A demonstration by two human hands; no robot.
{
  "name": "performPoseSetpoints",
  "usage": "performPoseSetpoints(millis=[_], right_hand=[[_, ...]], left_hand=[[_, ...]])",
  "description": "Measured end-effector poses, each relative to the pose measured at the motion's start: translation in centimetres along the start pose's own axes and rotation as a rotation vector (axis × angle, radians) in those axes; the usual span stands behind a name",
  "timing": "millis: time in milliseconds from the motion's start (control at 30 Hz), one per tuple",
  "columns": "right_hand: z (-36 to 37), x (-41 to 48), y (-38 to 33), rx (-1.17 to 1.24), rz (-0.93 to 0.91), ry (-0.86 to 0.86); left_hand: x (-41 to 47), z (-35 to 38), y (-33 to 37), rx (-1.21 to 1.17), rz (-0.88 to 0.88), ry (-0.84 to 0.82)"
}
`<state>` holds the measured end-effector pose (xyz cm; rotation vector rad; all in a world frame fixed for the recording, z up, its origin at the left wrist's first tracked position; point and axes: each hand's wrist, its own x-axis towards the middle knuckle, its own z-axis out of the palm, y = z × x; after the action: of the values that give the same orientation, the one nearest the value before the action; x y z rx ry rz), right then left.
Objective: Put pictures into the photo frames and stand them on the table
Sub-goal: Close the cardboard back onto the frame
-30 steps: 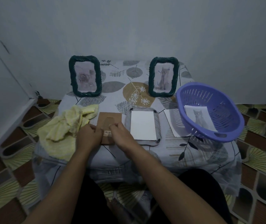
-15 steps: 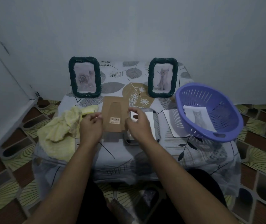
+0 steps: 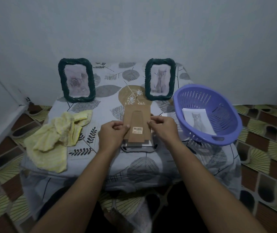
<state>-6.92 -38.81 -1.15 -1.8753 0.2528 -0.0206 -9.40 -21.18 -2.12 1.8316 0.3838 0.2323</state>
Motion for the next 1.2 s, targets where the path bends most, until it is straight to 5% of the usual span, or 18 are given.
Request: performPoseSetpoints(millis=[300, 1200], right_hand=[[-0.3, 0.6, 1.2, -0.231, -0.057, 0.025], [-0.1, -0.4, 1.8, -0.540, -0.069, 0.053]], left_hand=[[-1.1, 0.9, 0.4, 0.270, 0.087, 0.043], [-1.6, 0.8, -0.6, 0.410, 0.196, -0.004]])
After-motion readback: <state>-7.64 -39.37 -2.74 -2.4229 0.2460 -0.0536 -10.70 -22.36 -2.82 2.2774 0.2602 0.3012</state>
